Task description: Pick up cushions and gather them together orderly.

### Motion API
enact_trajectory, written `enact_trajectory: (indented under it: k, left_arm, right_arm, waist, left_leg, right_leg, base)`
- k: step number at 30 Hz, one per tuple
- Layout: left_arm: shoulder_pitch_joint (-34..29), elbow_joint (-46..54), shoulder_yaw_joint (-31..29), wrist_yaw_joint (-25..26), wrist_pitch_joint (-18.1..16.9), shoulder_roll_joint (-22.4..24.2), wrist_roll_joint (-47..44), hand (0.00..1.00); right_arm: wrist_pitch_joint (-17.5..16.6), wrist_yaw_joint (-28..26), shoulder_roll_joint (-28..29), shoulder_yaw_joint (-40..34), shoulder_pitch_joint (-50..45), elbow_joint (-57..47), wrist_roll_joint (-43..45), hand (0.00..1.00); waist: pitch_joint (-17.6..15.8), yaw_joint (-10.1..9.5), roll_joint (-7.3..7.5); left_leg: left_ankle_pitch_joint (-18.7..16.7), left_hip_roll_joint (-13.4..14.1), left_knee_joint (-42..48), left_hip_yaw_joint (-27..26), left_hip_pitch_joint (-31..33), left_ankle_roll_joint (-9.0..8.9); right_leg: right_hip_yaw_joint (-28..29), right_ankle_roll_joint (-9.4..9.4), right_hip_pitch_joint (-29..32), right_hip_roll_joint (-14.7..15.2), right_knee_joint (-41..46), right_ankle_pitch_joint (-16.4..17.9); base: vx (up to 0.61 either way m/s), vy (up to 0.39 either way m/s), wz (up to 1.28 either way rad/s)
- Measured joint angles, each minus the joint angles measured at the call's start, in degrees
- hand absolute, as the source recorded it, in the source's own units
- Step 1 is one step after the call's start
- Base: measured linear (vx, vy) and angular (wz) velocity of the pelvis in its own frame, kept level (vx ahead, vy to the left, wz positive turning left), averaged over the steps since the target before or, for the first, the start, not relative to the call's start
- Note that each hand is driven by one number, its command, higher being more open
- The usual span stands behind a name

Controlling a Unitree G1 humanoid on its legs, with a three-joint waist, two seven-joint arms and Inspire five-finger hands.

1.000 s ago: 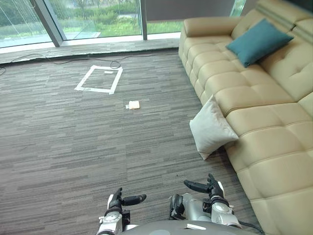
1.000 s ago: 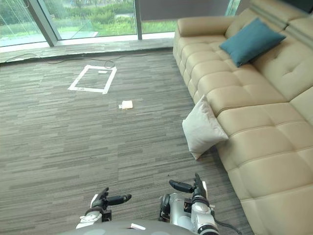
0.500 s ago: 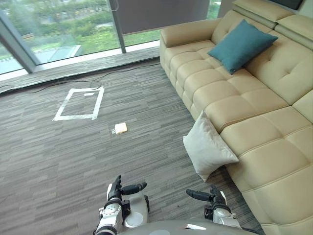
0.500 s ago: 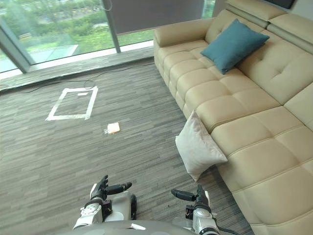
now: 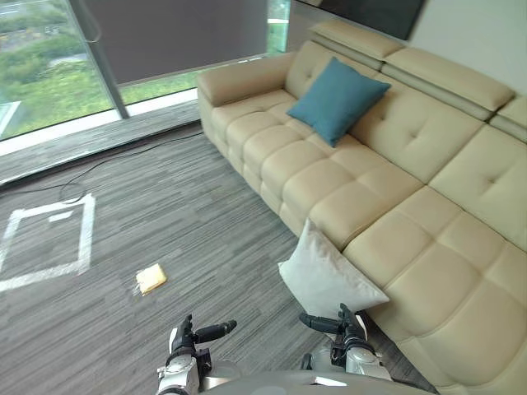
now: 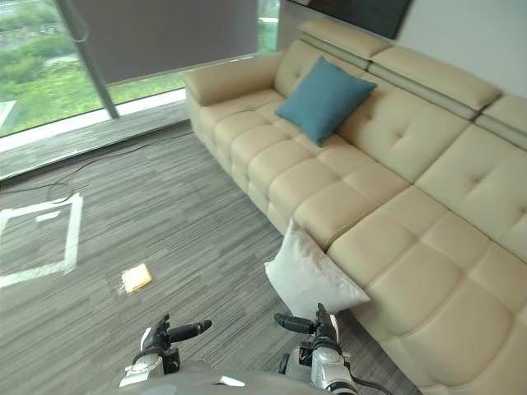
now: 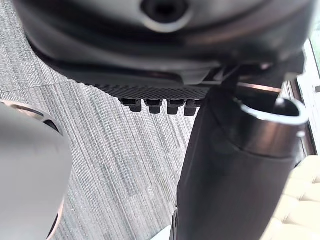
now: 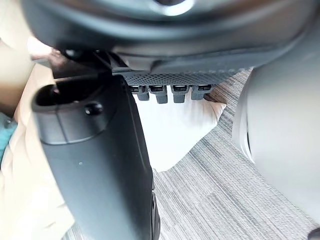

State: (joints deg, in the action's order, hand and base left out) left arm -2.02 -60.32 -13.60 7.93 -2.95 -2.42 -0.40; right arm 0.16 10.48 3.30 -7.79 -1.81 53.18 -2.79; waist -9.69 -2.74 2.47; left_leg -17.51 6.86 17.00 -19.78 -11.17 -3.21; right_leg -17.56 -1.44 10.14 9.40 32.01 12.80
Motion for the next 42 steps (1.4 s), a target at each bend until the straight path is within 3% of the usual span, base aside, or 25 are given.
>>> enact_trajectory:
  k: [2, 3, 4, 5, 6, 8, 11, 14, 15, 16, 17, 20, 23, 26, 27, 29, 32, 38, 41, 42]
  left_arm:
    - [0.1, -0.66, 1.1, -1.15, 0.01, 1.8, 1.19, 1.0]
    - [0.12, -0.63, 1.14, -1.2, 0.01, 1.81, 1.22, 1.0]
    - [0.43, -0.4, 0.96, -1.85, 0.03, 1.96, 1.78, 1.0]
    - [0.45, -0.2, 0.78, -1.95, 0.06, 1.96, 1.77, 1.0]
    - [0.22, 0.87, -0.1, -2.0, -0.06, 2.26, 1.81, 1.0]
    - [-0.77, 2.86, -0.93, -1.99, -0.22, 2.81, 2.12, 1.0]
    - [-1.18, 3.93, -1.1, -2.1, -0.35, 2.89, 2.11, 1.0]
    - [-0.87, 3.93, -1.24, -2.01, -0.48, 2.67, 2.04, 1.0]
    - [-0.87, 3.89, -1.24, -2.02, -0.8, 2.59, 2.0, 1.0]
    - [-0.88, 3.77, -1.22, -1.93, -0.88, 2.66, 1.97, 1.0]
    - [-0.92, 3.33, -1.25, -1.72, -0.96, 2.88, 1.13, 1.0]
    - [-0.9, 2.58, -1.39, -1.52, -0.94, 1.36, 0.36, 1.0]
    - [-0.71, 1.37, -1.35, -1.57, -0.74, 0.67, 0.39, 1.0]
    - [-0.31, 0.27, -1.29, -1.58, -0.66, 0.62, 0.4, 1.0]
    - [-0.32, 0.09, -1.26, -1.58, -0.65, 0.76, 0.4, 1.0]
    - [-0.34, -0.05, -1.01, -1.62, -0.52, 1.1, 0.38, 1.0]
    - [-0.37, -0.21, 0.8, -1.77, -0.35, 1.08, 0.4, 1.0]
    - [-0.28, -0.24, 2.05, -2.13, -0.26, 1.71, 0.69, 1.0]
    - [-0.11, 0.14, 2.06, -2.31, -0.27, 1.83, 1.03, 1.0]
    - [-0.08, 0.58, 2.04, -2.28, -0.28, 1.78, 1.03, 1.0]
  right_arm:
    - [0.18, 0.06, -1.49, -1.13, 0.03, -0.04, 0.03, 1.0]
    - [0.21, 0.06, -1.53, -1.3, 0.03, -0.04, 0.03, 1.0]
    - [0.71, 0.15, -1.91, -2.87, 0.18, -0.06, 0.08, 1.0]
    - [0.87, 0.19, -2.2, -2.8, 0.16, 0.04, 0.07, 1.0]
    - [1.09, 0.19, -2.76, -2.47, -0.05, 0.64, 0.06, 1.0]
    - [1.09, 0.23, -3.03, -2.21, 0.0, 1.69, 0.09, 1.0]
    - [1.1, 0.23, -2.9, -2.2, 0.05, 1.71, 0.18, 1.0]
    - [1.12, 0.83, -2.99, -2.27, 0.12, 1.73, 0.58, 1.0]
    - [1.15, 1.0, -3.04, -2.22, 0.0, 1.75, 0.58, 1.0]
    - [1.16, 1.02, -3.22, -2.04, -0.08, 1.74, 0.58, 1.0]
    - [1.23, 1.03, -3.68, -1.45, -0.27, 1.89, 0.58, 1.0]
    - [1.37, 0.73, -2.66, 0.25, -0.58, 2.88, 0.55, 1.0]
    - [1.32, 0.6, -1.64, 0.51, -0.62, 2.87, 0.54, 1.0]
    - [1.27, 0.2, -1.63, 0.5, -0.56, 2.81, 0.53, 1.0]
    - [1.24, 0.07, -1.62, 0.51, -0.52, 2.79, 0.52, 1.0]
    - [1.19, 0.1, -1.59, 1.04, -0.02, 2.82, 0.51, 1.0]
    - [1.08, 0.13, -1.68, 1.17, 0.14, 2.78, 0.45, 1.0]
    - [1.02, 0.19, -3.0, 0.87, -0.05, 2.79, 0.34, 1.0]
    - [0.9, 0.37, -3.14, -0.12, -0.25, 2.8, 0.51, 1.0]
    - [0.87, 0.45, -3.15, -0.11, -0.3, 2.77, 0.52, 1.0]
  waist:
    - [1.03, 0.41, -3.19]
    - [0.99, 0.42, -3.27]
    - [0.47, 0.45, -3.77]
    - [0.31, 0.43, -3.75]
    - [-0.01, 0.23, -3.53]
    - [-0.02, 0.03, -3.46]
    - [-0.08, -0.13, -3.24]
    - [-0.35, -0.17, -2.73]
    - [-0.44, -0.18, -2.57]
    - [-0.36, -0.17, -2.7]
    - [-0.01, -0.31, -3.34]
    - [1.34, -0.56, -1.33]
    - [1.94, -0.59, -0.49]
    - [2.02, -0.65, -0.39]
    - [1.96, -0.65, -0.78]
    - [2.09, -1.1, -1.32]
    - [2.14, -1.03, -1.85]
    - [2.11, -0.43, -3.13]
    - [1.31, -0.37, -3.07]
    - [1.01, -0.46, -3.01]
  left_leg:
    - [0.85, 2.73, 1.71, 0.21, 0.29, -1.23]
    - [0.88, 2.87, 2.02, 0.22, 0.41, -1.28]
    - [1.86, 4.91, 11.01, 2.21, 3.61, -2.2]
    - [3.01, 5.67, 15.92, 3.88, 5.45, -2.11]
    - [3.61, 7.13, 26.75, 7.06, 9.7, -2.41]
    - [1.97, 7.22, 31.37, 8.03, 12.42, -2.45]
    - [-0.18, 6.03, 26.09, 8.47, 15.05, -1.75]
    - [-1.13, 1.59, 16.98, 15.55, 17.92, -1.14]
    - [-0.84, -0.36, 12.94, 19.24, 18.76, -1.03]
    - [0.45, -1.31, 9.49, 21.71, 19.03, -1.02]
    - [5.79, -1.48, 8.09, 22.4, 18.28, -1.51]
    - [3.49, -2.12, 8.52, 16.05, 16.69, 0.28]
    - [2.26, -2.63, 6.83, 10.53, 14.1, 1.45]
    - [2.11, -2.9, 4.64, 6.74, 11.17, 1.71]
    - [2.12, -2.7, 3.47, 5.15, 9.81, 1.72]
    - [2.14, -1.77, 0.59, 1.33, 6.35, 1.69]
    - [2.47, -1.38, -0.97, 0.19, 3.95, 1.22]
    - [4.86, -1.51, -1.87, 2.74, 4.33, 0.57]
    - [4.89, -0.86, 2.52, 4.3, 5.51, 0.54]
    - [4.86, -0.01, 7.6, 5.12, 7.65, 0.52]
  right_leg:
    - [0.19, -1.07, -0.62, -3.46, -2.24, 0.91]
    - [0.18, -1.11, -0.68, -3.54, -2.31, 0.96]
    - [0.07, -1.63, -2.62, -4.5, -3.39, 1.8]
    - [0.11, -1.76, -3.85, -4.88, -4.16, 1.94]
    - [0.62, -1.97, -7.41, -5.95, -6.57, 2.06]
    - [3.2, -2.25, -10.83, -7.11, -8.82, 2.21]
    - [7.2, -2.21, -11.29, -8.01, -9.47, 2.29]
    - [11.51, -1.63, -11.37, -7.64, -9.71, 2.35]
    - [13.48, -0.47, -11.48, -7.24, -9.66, 2.66]
    - [15.03, 0.55, -11.4, -7.18, -9.23, 3.1]
    - [17.04, 1.93, -11.17, -7.63, -8.53, 3.81]
    - [23.01, 3.66, -11.16, -6.49, -10.41, 3.56]
    - [27.37, 4.82, -11.1, -5.28, -11.72, 2.89]
    - [28.18, 5.36, -10.4, -4.75, -10.64, 2.55]
    - [26.55, 5.67, -9.61, -4.52, -9.35, 2.38]
    - [15.9, 6.11, -7.78, -2.75, -5.28, 2.12]
    - [7.11, 6.07, -7.12, -1.23, -2.55, 2.1]
    - [5.31, 5.25, -9.47, -1.65, -6.66, 2.56]
    - [4.29, 4.93, -12.4, -2.0, -9.39, 2.71]
    - [4.45, 4.81, -13.13, -2.33, -10.14, 2.64]
  base:
    - [0.4, -0.214, -0.37]
    - [0.39, -0.245, -0.12]
    - [0.22, -0.17, -0.03]
    - [0.3, -0.204, -0.14]
    - [0.24, -0.126, -0.32]
    - [0.2, -0.029, -0.56]
    - [0.14, 0.095, -0.83]
    - [0.14, 0.148, -0.76]
    - [0.13, 0.179, -0.72]
    - [0.19, 0.321, -0.89]
    - [0.19, 0.353, -0.79]
    - [0.16, 0.284, -0.9]
    - [0.15, 0.219, -0.83]
    - [0.09, 0.09, -0.7]
    - [0.11, 0.039, -0.82]
    - [0.11, -0.01, -0.86]
    - [0.08, -0.067, -0.36]
    - [0.09, -0.112, 0.1]
    - [-0.02, -0.087, 0.2]
    - [-0.04, -0.069, -0.05]
